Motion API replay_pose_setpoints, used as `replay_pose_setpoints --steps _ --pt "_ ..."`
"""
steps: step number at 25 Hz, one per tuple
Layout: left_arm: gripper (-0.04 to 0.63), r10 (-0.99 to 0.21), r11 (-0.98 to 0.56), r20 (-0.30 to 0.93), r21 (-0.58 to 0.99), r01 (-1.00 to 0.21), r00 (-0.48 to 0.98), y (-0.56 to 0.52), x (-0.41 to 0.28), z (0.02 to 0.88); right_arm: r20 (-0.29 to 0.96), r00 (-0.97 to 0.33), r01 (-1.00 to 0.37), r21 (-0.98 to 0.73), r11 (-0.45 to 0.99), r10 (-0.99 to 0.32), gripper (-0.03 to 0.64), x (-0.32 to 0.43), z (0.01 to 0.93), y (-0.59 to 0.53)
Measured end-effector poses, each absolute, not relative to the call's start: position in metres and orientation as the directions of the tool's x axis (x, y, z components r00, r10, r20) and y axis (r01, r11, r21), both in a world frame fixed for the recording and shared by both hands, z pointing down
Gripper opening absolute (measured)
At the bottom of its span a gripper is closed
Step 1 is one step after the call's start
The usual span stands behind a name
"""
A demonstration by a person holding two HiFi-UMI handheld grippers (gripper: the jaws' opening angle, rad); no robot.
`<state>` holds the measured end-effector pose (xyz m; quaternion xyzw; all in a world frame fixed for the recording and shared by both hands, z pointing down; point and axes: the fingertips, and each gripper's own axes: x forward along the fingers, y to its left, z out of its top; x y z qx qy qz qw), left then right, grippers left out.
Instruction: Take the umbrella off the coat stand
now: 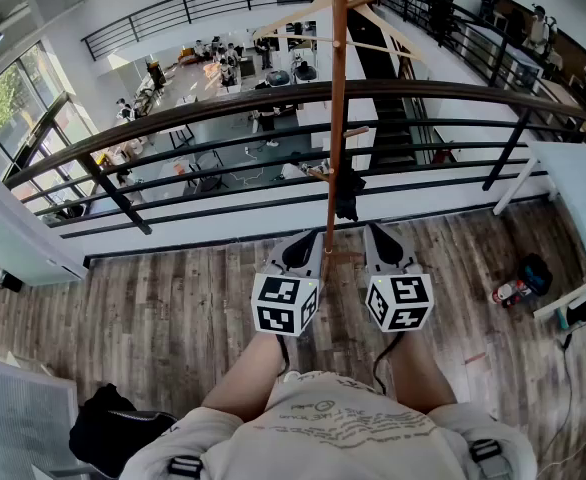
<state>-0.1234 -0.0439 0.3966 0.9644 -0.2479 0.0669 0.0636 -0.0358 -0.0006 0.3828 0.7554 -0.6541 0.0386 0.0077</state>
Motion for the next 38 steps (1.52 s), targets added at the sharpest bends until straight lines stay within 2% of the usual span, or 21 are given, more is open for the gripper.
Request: replay_pose_setpoints --steps 16,22,38 --pt "0.005 -0.468 -0.872 0.155 0.075 -0.483 0.870 -0.017 -0.096 0.398 0.045 0.146 -0.986 -0.073 -0.149 -0.988 0.003 -0.011 0.383 0.023" --pt "0.005 -0.466 -0.871 0.159 0.087 -0.483 0.870 -0.004 -0.083 0.407 0.072 0.117 -0.990 -0.064 -0.122 -0.991 0.003 -0.009 0.394 0.033" --pt "0.005 -0.457 -0.876 0.133 0.107 -0.471 0.880 -0.031 -0.045 0.410 0.070 0.105 -0.992 -0.063 -0.109 -0.992 0.003 0.018 0.400 0.009"
